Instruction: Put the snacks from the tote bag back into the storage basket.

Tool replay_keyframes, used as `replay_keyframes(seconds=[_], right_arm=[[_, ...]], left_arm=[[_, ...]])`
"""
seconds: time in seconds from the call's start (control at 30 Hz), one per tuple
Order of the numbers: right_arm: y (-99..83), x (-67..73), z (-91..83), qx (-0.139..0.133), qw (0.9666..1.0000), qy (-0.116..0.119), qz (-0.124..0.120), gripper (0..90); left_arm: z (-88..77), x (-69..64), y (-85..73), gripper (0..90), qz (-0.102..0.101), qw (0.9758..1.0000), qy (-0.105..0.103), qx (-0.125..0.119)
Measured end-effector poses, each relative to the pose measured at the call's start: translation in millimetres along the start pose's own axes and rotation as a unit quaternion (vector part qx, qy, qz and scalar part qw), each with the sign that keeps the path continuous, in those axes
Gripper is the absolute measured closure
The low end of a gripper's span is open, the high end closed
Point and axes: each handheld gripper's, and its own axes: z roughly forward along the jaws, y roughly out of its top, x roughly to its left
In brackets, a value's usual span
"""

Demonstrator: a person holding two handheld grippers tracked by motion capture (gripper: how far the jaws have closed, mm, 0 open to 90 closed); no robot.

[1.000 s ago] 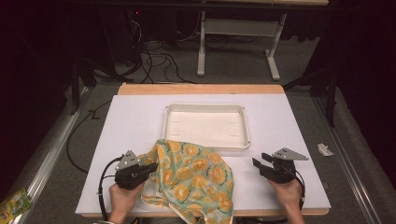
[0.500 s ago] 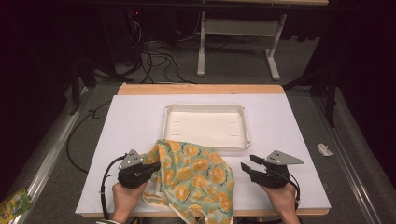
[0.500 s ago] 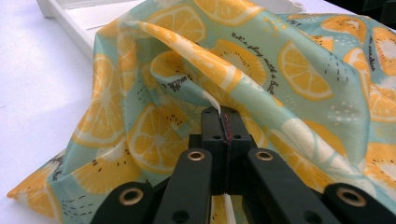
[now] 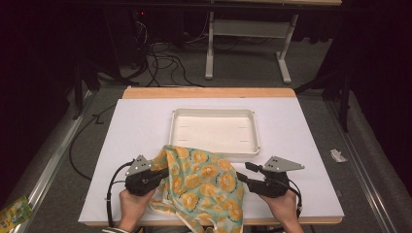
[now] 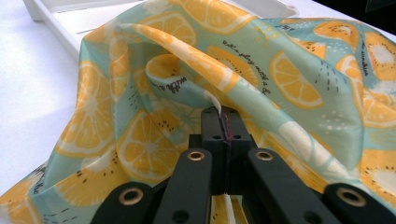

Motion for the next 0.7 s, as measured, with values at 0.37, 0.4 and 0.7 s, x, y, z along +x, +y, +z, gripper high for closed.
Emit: replay_keyframes(seconds=[0.37,0.4,0.7], right_arm=[[5.2,6.9,19.7,0.017,0.9997,0.015,-0.007,46.9],[6.1,7.7,22.6,0.02,0.9996,0.016,-0.011,47.5],[7.2,9.0,27.3,0.034,0.9992,0.014,-0.018,58.3]], left_arm=[[1.2,-1.7,3.5,90.0,0.007,1.0,-0.003,0.0],[1.2,-2.2,3.9,90.0,0.004,1.0,-0.005,-0.002],[1.7,-2.7,5.1,90.0,0.009,0.9999,-0.007,-0.001]])
